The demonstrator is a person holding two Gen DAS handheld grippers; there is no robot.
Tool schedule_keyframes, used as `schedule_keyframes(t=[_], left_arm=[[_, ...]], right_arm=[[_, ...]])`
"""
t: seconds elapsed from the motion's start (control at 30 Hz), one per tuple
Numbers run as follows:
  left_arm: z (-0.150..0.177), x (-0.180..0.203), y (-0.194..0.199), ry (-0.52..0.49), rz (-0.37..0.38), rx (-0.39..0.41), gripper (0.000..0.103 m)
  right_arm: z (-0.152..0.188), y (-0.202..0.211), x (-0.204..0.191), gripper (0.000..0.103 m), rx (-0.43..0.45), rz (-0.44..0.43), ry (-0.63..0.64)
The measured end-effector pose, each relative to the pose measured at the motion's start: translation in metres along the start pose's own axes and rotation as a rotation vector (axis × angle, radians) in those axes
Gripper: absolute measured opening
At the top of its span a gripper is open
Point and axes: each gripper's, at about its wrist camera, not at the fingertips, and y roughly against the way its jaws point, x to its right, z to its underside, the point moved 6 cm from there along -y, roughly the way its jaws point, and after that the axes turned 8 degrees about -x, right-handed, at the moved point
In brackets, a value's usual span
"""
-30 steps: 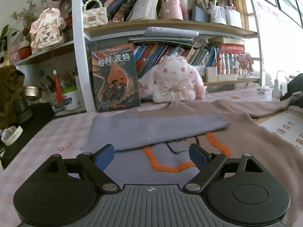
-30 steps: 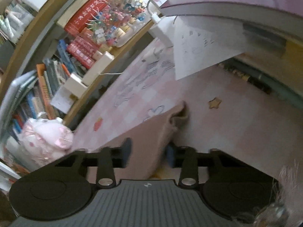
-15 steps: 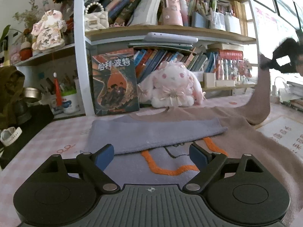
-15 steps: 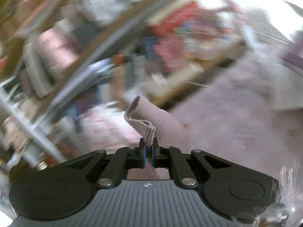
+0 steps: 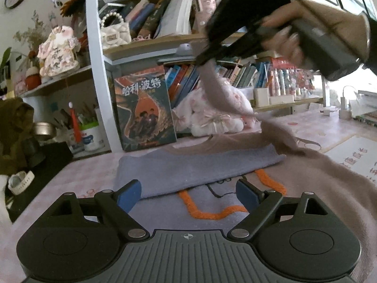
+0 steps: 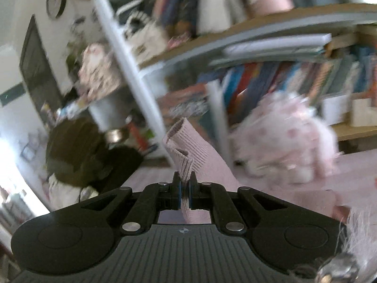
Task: Fold clothes
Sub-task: 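Lift the beige sleeve with the right gripper and fold it across the body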
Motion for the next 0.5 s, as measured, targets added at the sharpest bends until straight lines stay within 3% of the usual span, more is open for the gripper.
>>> schedule_keyframes(t=[0.33, 0.4, 0.47, 0.5], left_arm=[[0.000, -0.005, 0.001, 0.032, -0.015, 0.003, 0.090], [0.000, -0.004, 0.001, 0.027, -0.018, 0.001, 0.090], [0.000, -0.002, 0.001, 0.020, -0.021, -0.002, 0.090], [0.000, -0.001, 0.001, 0.012, -0.025, -0.001, 0.090]], right_arm=[[0.045, -0.086, -0.034, 0.007, -0.205, -0.006, 0.091], [0.054, -0.093, -0.036, 0.013, -0.233, -0.015, 0.099], [0.061, -0.092, -0.040, 0.045, -0.243, -0.048, 0.112], [0.063, -0.090, -0.043, 0.047, -0.239, -0.058, 0.127]])
